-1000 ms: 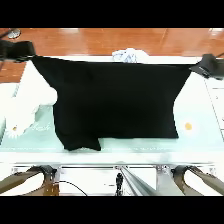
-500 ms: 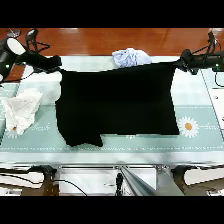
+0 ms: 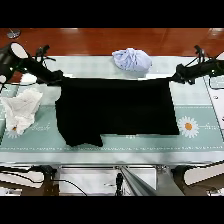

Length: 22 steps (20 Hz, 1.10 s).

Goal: Fold the shirts.

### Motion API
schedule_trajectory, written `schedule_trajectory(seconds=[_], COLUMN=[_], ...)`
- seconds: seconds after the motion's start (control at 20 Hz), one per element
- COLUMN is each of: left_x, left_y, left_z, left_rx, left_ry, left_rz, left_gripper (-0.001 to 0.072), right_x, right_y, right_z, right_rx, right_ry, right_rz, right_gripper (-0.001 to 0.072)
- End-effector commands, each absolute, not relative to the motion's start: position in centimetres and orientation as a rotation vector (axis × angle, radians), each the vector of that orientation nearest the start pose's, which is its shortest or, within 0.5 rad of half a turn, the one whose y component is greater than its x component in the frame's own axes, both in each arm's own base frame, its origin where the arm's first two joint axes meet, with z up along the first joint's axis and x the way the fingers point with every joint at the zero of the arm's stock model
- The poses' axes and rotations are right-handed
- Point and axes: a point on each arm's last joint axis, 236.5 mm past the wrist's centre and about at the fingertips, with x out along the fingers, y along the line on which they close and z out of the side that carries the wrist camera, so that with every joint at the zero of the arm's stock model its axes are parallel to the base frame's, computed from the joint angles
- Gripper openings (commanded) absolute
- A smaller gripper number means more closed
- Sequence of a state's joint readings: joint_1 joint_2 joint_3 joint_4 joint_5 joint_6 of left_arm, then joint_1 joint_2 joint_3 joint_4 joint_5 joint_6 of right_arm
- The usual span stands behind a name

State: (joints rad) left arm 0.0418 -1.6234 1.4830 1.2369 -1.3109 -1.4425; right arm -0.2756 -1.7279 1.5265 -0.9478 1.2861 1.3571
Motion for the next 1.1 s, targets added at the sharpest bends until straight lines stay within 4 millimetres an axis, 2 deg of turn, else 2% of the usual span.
schedule_trajectory(seconds=[0.0, 0.1, 0.15, 0.2, 0.25, 0.35, 0.4, 0.55, 0.6, 0.7, 0.8, 0.9, 1.05], left_x=[40.0, 38.7, 38.5, 38.3, 37.9, 36.7, 35.8, 31.7, 29.7, 26.1, 22.5, 20.4, 19.5], left_y=[-6.2, -6.4, -6.2, -5.9, -5.5, -4.0, -2.9, 0.6, 1.7, 2.5, 1.1, -1.5, -5.3], left_z=[-5.2, -6.7, -6.9, -6.7, -6.4, -5.5, -5.1, -4.4, -4.6, -5.5, -7.0, -8.1, -8.8], left_rx=[-0.228, -0.236, -0.258, -0.278, -0.276, -0.27, -0.264, -0.339, -0.382, -0.512, -0.658, -0.766, -0.865], left_ry=[1.542, 1.602, 1.619, 1.632, 1.645, 1.679, 1.691, 1.67, 1.654, 1.613, 1.588, 1.558, 1.502], left_rz=[-0.293, -0.295, -0.269, -0.251, -0.248, -0.226, -0.201, -0.106, -0.064, 0.01, 0.033, 0.015, -0.094], left_gripper=[0.0025, 0.0031, 0.0152, 0.0517, 0.0705, 0.0704, 0.0704, 0.0704, 0.0703, 0.0704, 0.0703, 0.0703, 0.0702], right_x=[44.6, 44.5, 44.5, 44.3, 43.9, 42.3, 41.0, 37.5, 36.8, 35.3, 33.7, 32.3, 30.8], right_y=[0.2, 0.4, 0.7, 1.2, 1.3, -0.1, -1.4, -5.4, -5.7, -4.1, -1.5, 1.2, 2.8], right_z=[-5.8, -6.9, -6.8, -6.4, -5.8, -4.3, -3.4, -1.7, -1.5, -1.2, -1.2, -1.2, -1.3], right_rx=[0.542, 0.582, 0.615, 0.639, 0.643, 0.614, 0.588, 0.565, 0.611, 0.715, 0.793, 0.859, 0.884], right_ry=[1.396, 1.404, 1.41, 1.417, 1.43, 1.46, 1.481, 1.425, 1.362, 1.22, 1.124, 1.073, 1.065], right_rz=[0.233, 0.202, 0.199, 0.219, 0.236, 0.23, 0.212, 0.092, 0.063, 0.075, 0.107, 0.165, 0.204], right_gripper=[0.0026, 0.0039, 0.028, 0.065, 0.0624, 0.0624, 0.0624, 0.0624, 0.0624, 0.0623, 0.0623, 0.0623, 0.062])
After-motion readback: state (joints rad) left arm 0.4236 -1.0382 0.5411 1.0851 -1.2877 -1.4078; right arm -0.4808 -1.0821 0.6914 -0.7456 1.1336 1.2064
